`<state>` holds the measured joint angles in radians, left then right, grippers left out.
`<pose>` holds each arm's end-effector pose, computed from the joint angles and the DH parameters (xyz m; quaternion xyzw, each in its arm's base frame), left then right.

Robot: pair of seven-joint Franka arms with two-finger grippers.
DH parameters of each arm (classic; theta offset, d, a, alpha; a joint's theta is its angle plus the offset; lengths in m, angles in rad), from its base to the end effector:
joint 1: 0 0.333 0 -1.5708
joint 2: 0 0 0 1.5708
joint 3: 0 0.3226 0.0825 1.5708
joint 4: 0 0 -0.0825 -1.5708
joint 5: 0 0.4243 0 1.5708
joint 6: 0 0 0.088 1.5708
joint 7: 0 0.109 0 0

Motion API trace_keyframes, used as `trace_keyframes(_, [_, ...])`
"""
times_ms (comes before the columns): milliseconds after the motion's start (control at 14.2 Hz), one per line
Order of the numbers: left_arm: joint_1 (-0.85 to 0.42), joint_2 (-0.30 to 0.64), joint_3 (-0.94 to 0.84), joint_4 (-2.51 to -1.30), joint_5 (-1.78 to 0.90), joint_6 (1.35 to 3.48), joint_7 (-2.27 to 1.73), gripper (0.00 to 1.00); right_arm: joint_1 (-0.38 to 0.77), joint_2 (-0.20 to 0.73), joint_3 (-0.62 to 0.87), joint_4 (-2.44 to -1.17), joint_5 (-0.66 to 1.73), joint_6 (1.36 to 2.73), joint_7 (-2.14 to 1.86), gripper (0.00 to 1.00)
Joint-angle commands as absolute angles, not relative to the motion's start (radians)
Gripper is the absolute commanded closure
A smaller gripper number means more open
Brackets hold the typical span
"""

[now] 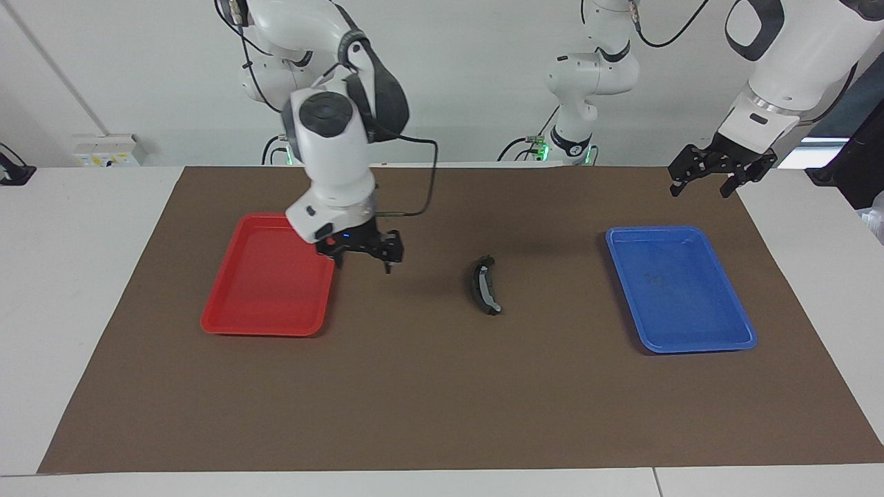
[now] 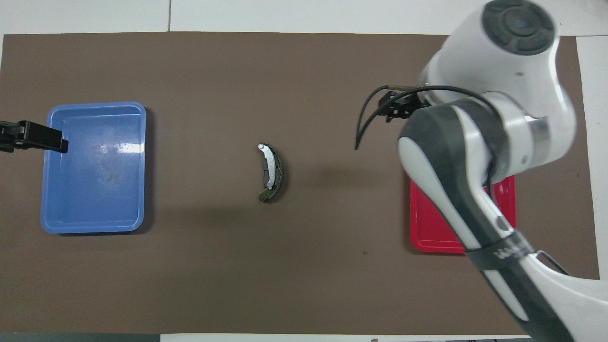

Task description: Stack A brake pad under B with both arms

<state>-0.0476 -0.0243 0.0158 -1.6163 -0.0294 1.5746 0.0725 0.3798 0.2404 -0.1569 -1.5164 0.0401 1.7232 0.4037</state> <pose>0.5863 -0.0217 0.6205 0.9985 -0.0519 -0.0084 0.0151 0.6532 0.1621 0.5191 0.9957 -0.0917 -0.0149 0.0036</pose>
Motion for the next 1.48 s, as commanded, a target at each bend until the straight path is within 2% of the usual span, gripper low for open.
trace_keyframes(0, [-0.018,-0.028,0.002,-1.601,-0.051,1.543,0.069,0.00,0.244,0.135,-0.137,-1.563,0.029,1.587,0.280,0.00])
trace_keyframes(282, [-0.017,-0.029,0.005,-1.601,-0.046,1.502,0.069,0.00,0.088,0.011,-0.137,-1.620,0.028,1.526,0.051,0.00])
trace_keyframes(493, [-0.018,-0.034,0.006,-1.609,-0.040,1.511,0.071,0.00,0.039,-0.018,-0.141,-1.597,0.014,1.452,0.031,0.00])
trace_keyframes(563, [-0.017,-0.034,0.008,-1.608,-0.038,1.500,0.069,0.00,0.035,-0.026,-0.146,-1.588,0.012,1.424,0.022,0.00])
trace_keyframes(1408, [0.003,-0.046,0.011,-1.631,-0.031,1.500,0.018,0.00,0.051,-0.017,-0.167,-1.574,-0.043,1.479,-0.003,0.00])
